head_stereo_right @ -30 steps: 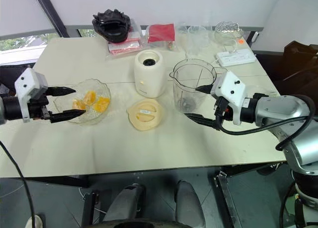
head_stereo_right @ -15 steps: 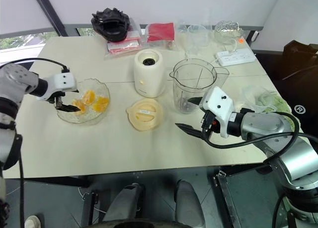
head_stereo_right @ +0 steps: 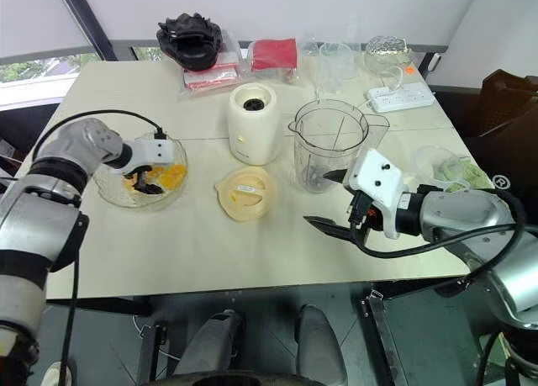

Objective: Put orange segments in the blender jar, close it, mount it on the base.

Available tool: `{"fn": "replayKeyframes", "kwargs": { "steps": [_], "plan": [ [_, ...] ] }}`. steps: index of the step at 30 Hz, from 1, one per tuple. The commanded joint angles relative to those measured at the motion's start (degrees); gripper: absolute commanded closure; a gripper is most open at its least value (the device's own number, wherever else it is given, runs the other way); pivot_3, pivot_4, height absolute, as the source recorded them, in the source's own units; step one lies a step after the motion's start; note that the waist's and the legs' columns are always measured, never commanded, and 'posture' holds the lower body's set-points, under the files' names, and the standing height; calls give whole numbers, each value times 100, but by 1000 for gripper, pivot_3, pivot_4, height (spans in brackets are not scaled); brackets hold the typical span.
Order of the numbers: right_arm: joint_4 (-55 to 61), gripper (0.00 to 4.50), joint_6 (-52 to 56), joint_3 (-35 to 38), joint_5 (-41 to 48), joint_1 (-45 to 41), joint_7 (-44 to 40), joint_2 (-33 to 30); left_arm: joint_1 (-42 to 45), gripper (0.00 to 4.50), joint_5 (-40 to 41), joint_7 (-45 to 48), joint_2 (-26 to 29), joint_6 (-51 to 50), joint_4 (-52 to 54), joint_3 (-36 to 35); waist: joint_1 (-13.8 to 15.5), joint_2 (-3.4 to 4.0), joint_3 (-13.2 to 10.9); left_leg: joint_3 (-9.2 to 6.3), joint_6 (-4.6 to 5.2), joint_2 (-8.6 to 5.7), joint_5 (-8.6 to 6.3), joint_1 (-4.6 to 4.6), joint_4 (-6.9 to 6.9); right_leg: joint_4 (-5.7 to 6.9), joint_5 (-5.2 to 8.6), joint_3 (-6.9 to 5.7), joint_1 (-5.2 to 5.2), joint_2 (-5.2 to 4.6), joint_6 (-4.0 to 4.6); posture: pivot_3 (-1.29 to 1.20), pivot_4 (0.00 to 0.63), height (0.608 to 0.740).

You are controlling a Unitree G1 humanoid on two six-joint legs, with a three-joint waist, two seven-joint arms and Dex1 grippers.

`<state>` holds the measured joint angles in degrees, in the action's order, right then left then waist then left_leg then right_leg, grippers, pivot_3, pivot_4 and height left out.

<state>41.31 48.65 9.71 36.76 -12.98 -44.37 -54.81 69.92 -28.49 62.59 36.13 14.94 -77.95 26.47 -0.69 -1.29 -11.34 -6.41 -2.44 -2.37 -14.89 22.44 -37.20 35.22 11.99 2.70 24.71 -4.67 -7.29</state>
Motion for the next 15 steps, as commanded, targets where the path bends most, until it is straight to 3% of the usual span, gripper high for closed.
{"fn": "replayKeyframes", "kwargs": {
  "steps": [1, 15],
  "plan": [
    [266, 93, 91, 239, 156, 49, 60, -93, 72, 195, -133, -228, 9, -12, -18, -24, -14, 0, 0, 0, 0, 0, 0, 0, 0, 0, 0, 0, 0, 0, 0, 0, 150, 740],
    [465, 93, 354, 451, 370, 90, 292, -215, -390, 195, -216, -884, -312, -226, -58, -134, 1, 1, 1, -1, 0, -1, 0, -4, -4, 6, -1, 0, -4, 0, -1, 0, 150, 740]
  ]
}}
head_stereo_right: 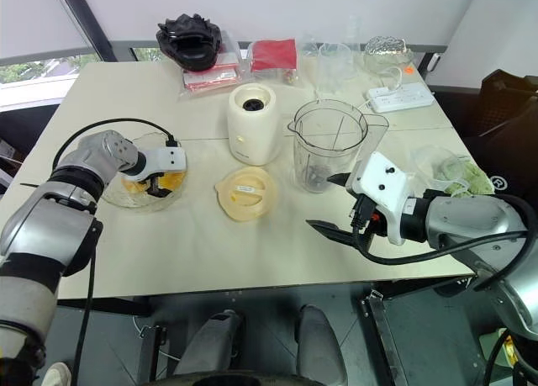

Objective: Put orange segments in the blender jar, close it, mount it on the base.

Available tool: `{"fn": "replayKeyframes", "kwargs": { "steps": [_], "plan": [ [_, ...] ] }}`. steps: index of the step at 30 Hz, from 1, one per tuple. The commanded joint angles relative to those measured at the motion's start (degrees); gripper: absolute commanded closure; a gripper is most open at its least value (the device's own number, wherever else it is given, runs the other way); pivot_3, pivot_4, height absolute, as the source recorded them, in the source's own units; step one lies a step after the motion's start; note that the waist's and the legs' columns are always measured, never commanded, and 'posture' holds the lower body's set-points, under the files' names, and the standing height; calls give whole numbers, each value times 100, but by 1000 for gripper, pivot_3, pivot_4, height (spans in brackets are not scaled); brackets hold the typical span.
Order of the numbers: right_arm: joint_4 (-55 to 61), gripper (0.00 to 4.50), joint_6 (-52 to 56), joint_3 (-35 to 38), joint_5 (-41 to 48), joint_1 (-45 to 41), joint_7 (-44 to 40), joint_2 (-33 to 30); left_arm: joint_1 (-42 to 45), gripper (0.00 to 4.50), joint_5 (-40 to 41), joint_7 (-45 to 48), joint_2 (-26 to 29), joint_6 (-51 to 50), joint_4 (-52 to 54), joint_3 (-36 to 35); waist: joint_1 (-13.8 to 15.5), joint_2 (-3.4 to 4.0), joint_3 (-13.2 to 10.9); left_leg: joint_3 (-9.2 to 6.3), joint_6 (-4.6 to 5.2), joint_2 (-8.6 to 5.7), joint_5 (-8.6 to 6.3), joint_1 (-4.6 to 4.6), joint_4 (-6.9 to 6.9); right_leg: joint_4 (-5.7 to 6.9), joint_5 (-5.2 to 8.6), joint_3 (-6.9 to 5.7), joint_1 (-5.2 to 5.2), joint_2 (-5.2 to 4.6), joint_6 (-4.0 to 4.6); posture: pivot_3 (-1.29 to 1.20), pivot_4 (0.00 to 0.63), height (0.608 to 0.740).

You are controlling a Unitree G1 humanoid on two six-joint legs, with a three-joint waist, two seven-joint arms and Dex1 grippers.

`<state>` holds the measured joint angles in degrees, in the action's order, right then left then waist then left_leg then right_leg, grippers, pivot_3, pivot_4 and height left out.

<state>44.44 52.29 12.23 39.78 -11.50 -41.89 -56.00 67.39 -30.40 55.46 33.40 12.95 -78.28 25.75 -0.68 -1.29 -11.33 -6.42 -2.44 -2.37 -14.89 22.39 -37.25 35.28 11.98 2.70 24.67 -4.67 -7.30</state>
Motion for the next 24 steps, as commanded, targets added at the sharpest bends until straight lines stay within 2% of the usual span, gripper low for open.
{"fn": "replayKeyframes", "kwargs": {
  "steps": [1, 8, 11, 18, 24],
  "plan": [
    [145, 93, -6, 189, 71, -79, 58, -100, -171, 195, -28, -225, -50, -38, -27, -67, 2, 2, 2, 0, 0, 0, 0, -2, 0, 0, 0, 0, -2, 0, 0, 0, 150, 740],
    [111, 93, -12, 117, 10, -189, 183, -104, -339, 195, -61, -560, -120, -159, -36, -185, 14, 17, 15, -1, 0, -1, 0, -32, -2, 5, 0, 0, -31, -1, 0, 0, 150, 740],
    [108, 0, -25, 100, -16, -202, 209, -112, -367, 1072, -95, -657, -129, -186, -40, -193, 14, 19, 17, -1, 0, -1, 0, -50, -3, 10, 0, 1, -49, -1, -1, 0, 150, 740],
    [83, 0, -53, 42, -78, -251, 283, -112, -391, 4457, -37, -706, -180, -319, -52, -268, -11, 18, 16, 0, 0, 0, 0, -59, 2, 12, 0, 1, -54, 0, -1, 0, 150, 740],
    [-17, 0, -109, -82, -149, -363, 267, -100, -369, 4457, 41, -600, -192, -280, -28, -360, -2, 17, 16, 0, 0, 0, 0, -57, 2, 10, 1, 1, -53, 0, -1, 0, 150, 740]
  ]
}}
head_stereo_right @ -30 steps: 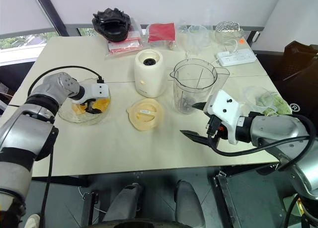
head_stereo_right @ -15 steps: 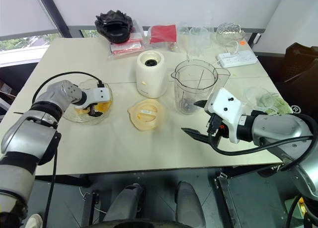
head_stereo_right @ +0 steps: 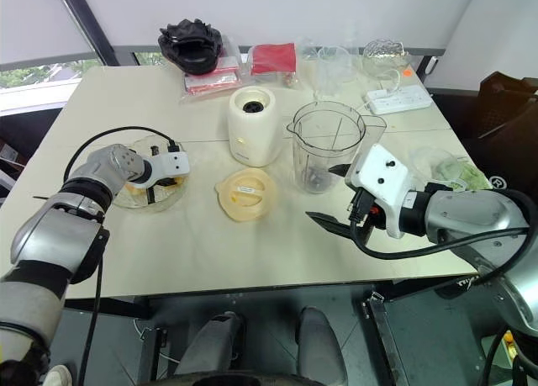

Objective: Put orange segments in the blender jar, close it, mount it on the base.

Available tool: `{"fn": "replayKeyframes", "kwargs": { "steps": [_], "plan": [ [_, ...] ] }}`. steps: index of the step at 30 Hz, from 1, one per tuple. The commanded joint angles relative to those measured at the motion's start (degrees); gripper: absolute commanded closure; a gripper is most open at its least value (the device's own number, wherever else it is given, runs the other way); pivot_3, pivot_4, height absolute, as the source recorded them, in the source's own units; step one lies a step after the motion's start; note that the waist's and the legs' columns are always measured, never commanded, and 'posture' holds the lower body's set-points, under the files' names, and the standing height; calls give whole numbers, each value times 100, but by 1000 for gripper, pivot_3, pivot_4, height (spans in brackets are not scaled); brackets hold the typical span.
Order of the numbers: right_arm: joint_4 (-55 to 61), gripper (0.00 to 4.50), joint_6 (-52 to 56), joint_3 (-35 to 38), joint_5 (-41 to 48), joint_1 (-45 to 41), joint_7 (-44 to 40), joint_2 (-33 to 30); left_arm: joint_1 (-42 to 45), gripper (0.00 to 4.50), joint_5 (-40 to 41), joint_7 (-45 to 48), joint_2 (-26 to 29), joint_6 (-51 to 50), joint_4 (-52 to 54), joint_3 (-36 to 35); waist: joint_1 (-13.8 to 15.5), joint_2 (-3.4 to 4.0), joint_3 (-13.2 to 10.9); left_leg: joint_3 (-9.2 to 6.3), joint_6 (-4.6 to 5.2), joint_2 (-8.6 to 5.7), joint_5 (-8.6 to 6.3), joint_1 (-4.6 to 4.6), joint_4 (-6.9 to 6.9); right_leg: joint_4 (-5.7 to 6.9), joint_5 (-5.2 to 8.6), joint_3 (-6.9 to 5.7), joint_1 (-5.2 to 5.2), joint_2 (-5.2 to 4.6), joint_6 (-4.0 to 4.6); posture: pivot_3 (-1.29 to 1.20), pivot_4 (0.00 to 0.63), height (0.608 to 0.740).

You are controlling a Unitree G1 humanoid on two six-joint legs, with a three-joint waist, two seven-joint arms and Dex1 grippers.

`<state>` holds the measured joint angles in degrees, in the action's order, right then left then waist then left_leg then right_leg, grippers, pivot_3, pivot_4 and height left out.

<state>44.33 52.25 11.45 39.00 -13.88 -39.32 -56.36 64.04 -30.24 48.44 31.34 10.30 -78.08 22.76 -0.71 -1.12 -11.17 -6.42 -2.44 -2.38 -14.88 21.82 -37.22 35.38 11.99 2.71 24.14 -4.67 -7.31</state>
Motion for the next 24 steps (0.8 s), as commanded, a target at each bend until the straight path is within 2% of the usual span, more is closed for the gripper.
{"fn": "replayKeyframes", "kwargs": {
  "steps": [1, 7, 15, 20, 24],
  "plan": [
    [-34, 0, -126, -38, -92, -149, 0, -57, -17, 4457, 43, 121, 34, 21, -40, -84, -1, 0, 0, 0, 0, 0, 0, 0, 0, 0, 0, 0, 0, 0, 0, 0, 150, 740],
    [-144, 0, -235, -221, -202, -280, -47, -18, 187, 4457, 381, 505, 263, 281, 75, -459, -8, -4, -3, 0, 0, 0, 0, 16, -1, -1, 0, 0, 15, 0, 1, 0, 150, 740],
    [-312, 0, -421, -545, -335, -444, -76, 163, 32, 4457, 1343, 1406, 1073, 639, 581, -1338, -16, -8, -7, -1, 0, 0, 0, 52, -2, -2, -1, -1, 52, 0, 1, 0, 150, 740],
    [-475, 0, -589, -789, -502, -546, -123, 291, -611, 4457, 2296, 1785, 1456, 156, 1268, -2160, -32, -7, -7, -1, 0, 1, 0, 50, -2, 0, -1, -1, 52, 0, 2, 0, 150, 740],
    [-595, 0, -726, -905, -620, -596, -179, 365, -1397, 4457, 3304, 1866, 1468, -918, 2396, -2982, -32, -7, -7, -2, 0, 2, 0, 50, -3, 4, -1, -1, 52, 0, 2, 0, 150, 740]
  ]
}}
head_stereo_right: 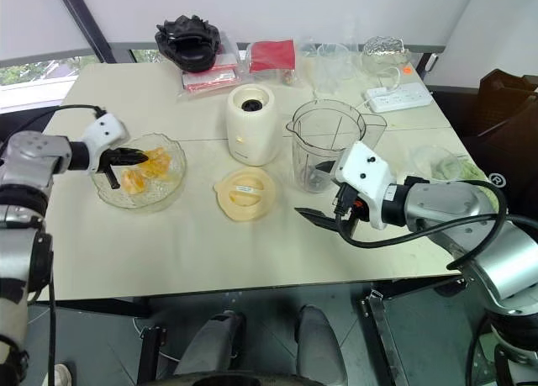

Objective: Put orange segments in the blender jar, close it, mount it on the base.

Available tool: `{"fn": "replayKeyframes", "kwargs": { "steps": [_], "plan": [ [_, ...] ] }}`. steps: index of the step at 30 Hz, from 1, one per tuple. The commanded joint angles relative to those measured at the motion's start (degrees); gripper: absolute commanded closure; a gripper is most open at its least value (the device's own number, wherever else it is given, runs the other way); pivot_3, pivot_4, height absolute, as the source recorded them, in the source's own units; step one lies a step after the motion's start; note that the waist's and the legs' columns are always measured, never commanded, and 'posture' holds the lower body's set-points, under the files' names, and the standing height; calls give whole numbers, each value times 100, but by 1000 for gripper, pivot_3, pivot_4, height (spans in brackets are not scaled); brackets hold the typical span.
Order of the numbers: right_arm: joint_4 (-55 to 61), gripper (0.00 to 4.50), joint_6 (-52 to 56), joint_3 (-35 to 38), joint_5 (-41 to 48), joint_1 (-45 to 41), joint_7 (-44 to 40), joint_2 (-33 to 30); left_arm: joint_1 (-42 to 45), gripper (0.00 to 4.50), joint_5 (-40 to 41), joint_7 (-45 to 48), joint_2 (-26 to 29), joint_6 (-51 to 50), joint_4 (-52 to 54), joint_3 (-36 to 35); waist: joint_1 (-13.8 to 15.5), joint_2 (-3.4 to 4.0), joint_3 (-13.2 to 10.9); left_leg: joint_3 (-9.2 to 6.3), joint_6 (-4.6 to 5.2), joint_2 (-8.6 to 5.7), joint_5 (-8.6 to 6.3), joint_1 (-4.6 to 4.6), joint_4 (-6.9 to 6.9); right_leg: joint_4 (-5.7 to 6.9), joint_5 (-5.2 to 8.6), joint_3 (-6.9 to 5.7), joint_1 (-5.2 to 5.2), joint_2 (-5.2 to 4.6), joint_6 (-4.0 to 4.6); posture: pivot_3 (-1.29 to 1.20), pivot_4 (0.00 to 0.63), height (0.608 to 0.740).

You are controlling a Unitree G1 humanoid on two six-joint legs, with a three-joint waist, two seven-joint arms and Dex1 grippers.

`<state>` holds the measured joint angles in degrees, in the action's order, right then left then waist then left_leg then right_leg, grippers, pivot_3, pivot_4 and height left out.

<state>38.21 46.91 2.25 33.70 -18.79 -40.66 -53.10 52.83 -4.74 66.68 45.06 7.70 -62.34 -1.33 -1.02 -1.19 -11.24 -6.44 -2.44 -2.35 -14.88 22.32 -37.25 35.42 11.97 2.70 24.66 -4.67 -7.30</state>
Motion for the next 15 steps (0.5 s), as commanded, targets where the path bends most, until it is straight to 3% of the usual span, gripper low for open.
{"fn": "replayKeyframes", "kwargs": {
  "steps": [1, 7, 15],
  "plan": [
    [1, 0, -220, 1, -115, -108, -61, 56, -517, 4457, 1088, -15, 50, -1090, 1233, -839, 0, 0, 0, 0, 0, 1, 0, 0, -1, 0, 0, 0, 0, 0, 0, 0, 150, 740],
    [-78, 0, -354, -67, -218, -128, -115, 130, -1853, 4457, 2196, -689, -222, -2848, 3445, -1632, 15, 0, 0, -3, 0, 5, 0, -1, -2, 2, -1, 1, 0, -1, 1, 0, 150, 740],
    [-20, 0, -385, -122, -355, -50, -49, 279, -1917, 4457, 2758, -1172, -325, -3589, 3948, -1821, 24, 0, 0, -3, -1, 4, 0, -4, -5, 4, -3, 0, -1, 1, 6, 0, 150, 740]
  ]
}}
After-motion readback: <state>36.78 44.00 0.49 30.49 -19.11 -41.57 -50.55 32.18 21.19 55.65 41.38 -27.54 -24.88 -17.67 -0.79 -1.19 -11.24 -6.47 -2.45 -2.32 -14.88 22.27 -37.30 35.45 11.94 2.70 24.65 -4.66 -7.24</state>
